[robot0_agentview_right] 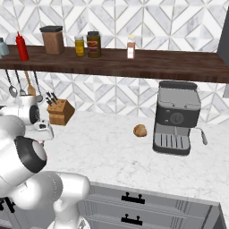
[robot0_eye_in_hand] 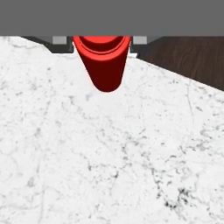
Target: Put the shaker and condiment bottle from the counter next to their counterparts in the cabinet.
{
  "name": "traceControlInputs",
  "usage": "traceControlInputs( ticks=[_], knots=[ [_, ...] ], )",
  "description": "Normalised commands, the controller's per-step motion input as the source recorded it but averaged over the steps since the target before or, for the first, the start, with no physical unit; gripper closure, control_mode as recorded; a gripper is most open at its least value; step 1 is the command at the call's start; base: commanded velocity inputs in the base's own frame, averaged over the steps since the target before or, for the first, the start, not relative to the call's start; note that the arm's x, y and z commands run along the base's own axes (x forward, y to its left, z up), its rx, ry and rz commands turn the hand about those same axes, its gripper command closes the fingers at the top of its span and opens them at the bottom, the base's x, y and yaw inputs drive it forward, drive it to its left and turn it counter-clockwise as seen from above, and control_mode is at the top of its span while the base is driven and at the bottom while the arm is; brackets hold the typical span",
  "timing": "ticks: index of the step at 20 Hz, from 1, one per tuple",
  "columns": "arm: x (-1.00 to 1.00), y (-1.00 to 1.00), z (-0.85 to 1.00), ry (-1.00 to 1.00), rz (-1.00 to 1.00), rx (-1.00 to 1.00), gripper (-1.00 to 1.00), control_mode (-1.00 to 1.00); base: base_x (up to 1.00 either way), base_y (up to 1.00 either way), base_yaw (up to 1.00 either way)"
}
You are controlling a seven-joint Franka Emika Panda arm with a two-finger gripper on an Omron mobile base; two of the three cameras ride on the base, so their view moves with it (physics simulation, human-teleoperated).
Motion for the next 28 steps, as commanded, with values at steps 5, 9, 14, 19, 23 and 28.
traceControlInputs(
  ticks=[5,9,14,19,23,28],
  knots=[
    [-0.02,0.00,0.49,-0.08,0.00,0.00,1.00,-1.00,0.00,0.00,0.00],
    [-0.16,0.00,0.82,-0.36,0.00,0.00,1.00,-1.00,0.00,0.00,0.00],
    [-0.26,0.00,0.90,-0.43,0.00,0.01,1.00,-1.00,0.00,0.00,0.00],
    [-0.21,-0.22,0.98,-0.38,0.00,0.13,1.00,-1.00,0.00,0.00,0.00],
    [-0.05,-0.04,0.07,-0.03,0.00,0.03,1.00,-1.00,0.00,0.00,0.00],
    [-0.02,0.00,0.91,-0.12,0.00,0.17,1.00,-1.00,0.00,0.00,0.00]
  ],
)
